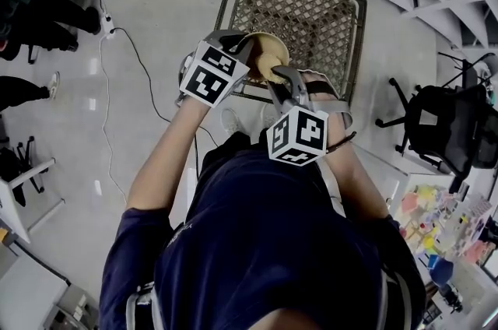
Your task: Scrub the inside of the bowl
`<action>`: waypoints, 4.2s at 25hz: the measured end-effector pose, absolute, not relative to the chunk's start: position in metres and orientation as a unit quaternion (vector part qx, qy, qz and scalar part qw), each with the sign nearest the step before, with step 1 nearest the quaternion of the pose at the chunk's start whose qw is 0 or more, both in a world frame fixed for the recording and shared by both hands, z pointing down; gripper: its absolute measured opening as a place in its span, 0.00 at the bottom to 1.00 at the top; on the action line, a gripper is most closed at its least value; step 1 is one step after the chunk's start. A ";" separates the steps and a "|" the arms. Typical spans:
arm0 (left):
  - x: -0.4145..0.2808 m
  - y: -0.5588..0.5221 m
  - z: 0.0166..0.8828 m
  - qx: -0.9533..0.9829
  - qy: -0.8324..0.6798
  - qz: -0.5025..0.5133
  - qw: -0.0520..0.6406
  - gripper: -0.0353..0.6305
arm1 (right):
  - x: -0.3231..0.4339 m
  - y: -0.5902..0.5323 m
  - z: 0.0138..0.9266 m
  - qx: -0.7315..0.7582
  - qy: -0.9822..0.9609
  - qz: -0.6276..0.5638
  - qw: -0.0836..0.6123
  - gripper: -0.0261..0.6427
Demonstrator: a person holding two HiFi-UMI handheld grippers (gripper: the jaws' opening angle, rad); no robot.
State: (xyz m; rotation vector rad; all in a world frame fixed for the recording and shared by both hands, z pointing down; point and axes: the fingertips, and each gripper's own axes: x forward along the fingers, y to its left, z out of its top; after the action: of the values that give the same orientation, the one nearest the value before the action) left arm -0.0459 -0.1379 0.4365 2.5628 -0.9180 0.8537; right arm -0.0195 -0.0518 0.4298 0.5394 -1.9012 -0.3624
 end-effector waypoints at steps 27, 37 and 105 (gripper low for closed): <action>-0.042 -0.145 0.440 0.888 -0.314 0.301 0.152 0.06 | -0.011 -0.057 0.430 0.223 -0.794 -0.152 0.545 0.15; -0.026 -0.136 0.439 0.894 -0.298 0.306 0.135 0.06 | -0.028 -0.045 0.435 0.189 -0.795 -0.172 0.550 0.15; -0.002 -0.143 0.444 0.888 -0.290 0.323 0.151 0.06 | 0.006 -0.045 0.438 0.156 -0.822 -0.127 0.533 0.15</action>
State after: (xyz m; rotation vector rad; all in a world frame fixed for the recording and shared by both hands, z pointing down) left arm -0.0017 -0.1434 0.4435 2.5503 -0.8325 0.9262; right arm 0.0064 -0.0450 0.4375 0.3710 -1.9588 -0.3037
